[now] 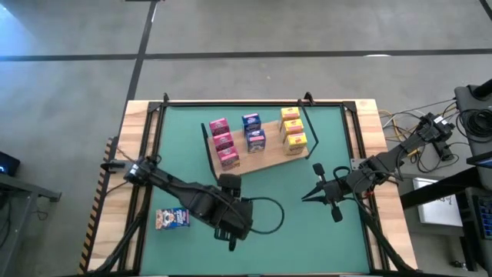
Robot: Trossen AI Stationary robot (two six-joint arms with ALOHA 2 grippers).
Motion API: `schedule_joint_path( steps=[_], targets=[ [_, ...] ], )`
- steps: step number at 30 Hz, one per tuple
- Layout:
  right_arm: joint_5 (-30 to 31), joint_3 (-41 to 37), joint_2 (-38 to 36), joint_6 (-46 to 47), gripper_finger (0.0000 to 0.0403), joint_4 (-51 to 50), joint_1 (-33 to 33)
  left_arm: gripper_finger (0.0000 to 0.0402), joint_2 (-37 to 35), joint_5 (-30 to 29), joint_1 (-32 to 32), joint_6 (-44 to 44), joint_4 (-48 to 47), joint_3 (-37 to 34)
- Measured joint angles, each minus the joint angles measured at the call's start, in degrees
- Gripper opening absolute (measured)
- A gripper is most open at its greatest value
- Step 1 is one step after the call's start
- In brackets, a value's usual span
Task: Stack cereal on shelf
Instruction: Put the blue cereal box on the shelf aligned with the other blue cereal boxes
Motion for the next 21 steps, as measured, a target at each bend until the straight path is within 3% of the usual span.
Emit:
schedule_joint_path(
  steps=[9,21],
  targets=[
    [0.0,0.0,0.0,0.1,0.0013,0.0,0.0,0.0231,-0.6,-3.7,-2.4,-3.2,0.1,-5.4],
    [0.0,0.0,0.0,0.5,0.0013,0.6,0.0,0.0231,-12.2,-2.4,-2.8,-18.0,2.2,-29.1]
  ],
)
